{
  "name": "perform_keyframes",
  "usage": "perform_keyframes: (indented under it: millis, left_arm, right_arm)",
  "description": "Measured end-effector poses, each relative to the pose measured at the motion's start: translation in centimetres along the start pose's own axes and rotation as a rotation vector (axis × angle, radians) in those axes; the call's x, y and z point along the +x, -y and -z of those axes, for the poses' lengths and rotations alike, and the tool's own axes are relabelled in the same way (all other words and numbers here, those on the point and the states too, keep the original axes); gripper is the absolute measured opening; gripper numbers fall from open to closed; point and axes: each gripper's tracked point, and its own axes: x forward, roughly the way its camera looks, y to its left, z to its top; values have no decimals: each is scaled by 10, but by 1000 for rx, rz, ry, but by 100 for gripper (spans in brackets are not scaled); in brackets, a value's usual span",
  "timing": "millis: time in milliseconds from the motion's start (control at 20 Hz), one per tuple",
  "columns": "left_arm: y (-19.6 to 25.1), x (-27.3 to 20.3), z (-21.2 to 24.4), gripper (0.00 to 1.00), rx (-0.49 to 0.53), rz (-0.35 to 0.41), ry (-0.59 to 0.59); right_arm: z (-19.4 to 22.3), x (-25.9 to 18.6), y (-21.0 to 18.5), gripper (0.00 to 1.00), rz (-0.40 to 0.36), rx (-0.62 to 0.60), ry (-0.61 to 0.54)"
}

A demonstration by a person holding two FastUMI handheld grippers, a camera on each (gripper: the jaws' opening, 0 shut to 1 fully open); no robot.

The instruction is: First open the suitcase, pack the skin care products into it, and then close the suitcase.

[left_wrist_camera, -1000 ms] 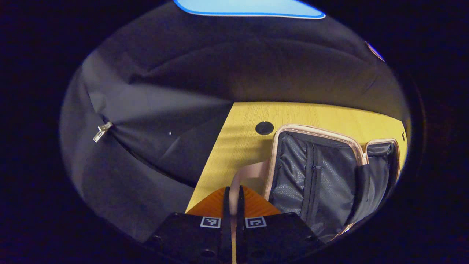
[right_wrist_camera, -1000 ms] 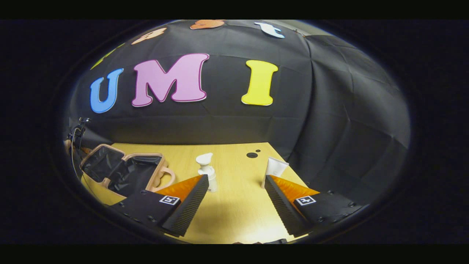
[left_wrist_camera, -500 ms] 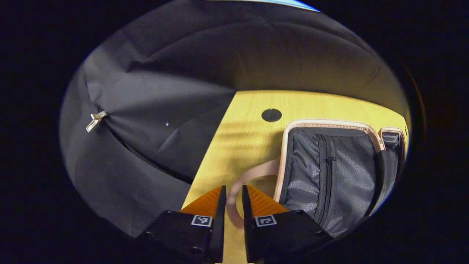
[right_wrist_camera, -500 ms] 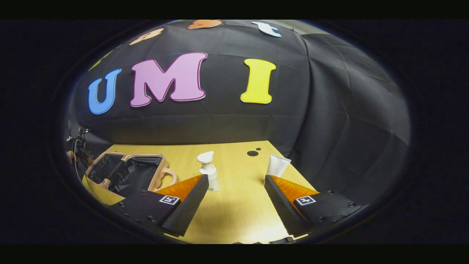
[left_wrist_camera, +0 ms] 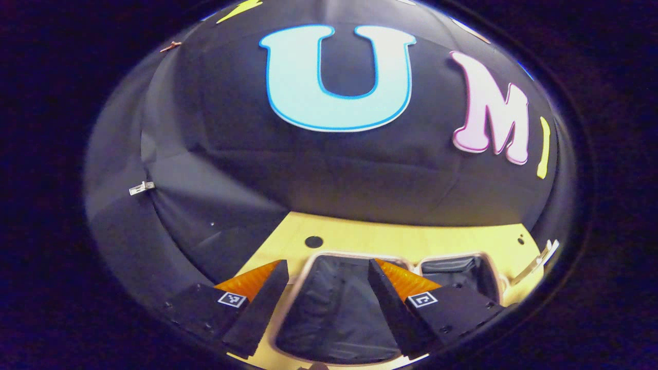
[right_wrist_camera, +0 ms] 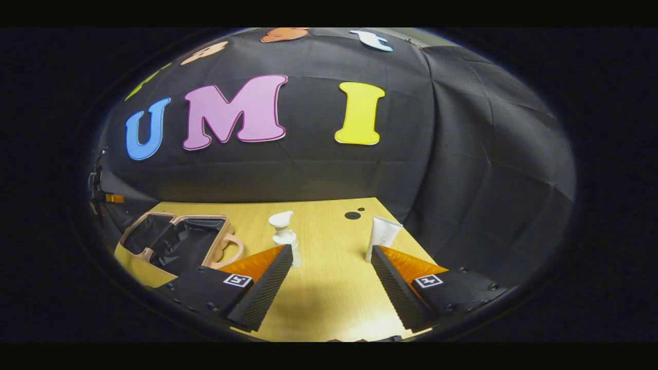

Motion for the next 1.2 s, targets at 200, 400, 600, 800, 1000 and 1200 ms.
perform_keyframes:
  millis: [200, 400, 600, 800, 1000, 1200]
  left_arm:
    - [101, -44, 24, 98, -17, 52, 36]
    - [213, -67, 81, 96, 13, 163, -13]
    - [308, -76, 142, 97, 131, 304, -34]
    - [397, -80, 190, 96, 146, 452, -78]
    - [470, -61, 223, 96, 222, 552, -83]
    - [512, -31, 242, 96, 278, 592, -73]
  right_arm:
    - [5, 13, 16, 98, 2, 35, -27]
    - [11, 22, 37, 98, 4, 20, -41]
    - [32, 30, 56, 98, -3, 6, -87]
    - [44, 36, 81, 98, 17, 11, -117]
    - [60, 34, 99, 98, 23, -27, -151]
    - [80, 31, 105, 98, 17, -34, -199]
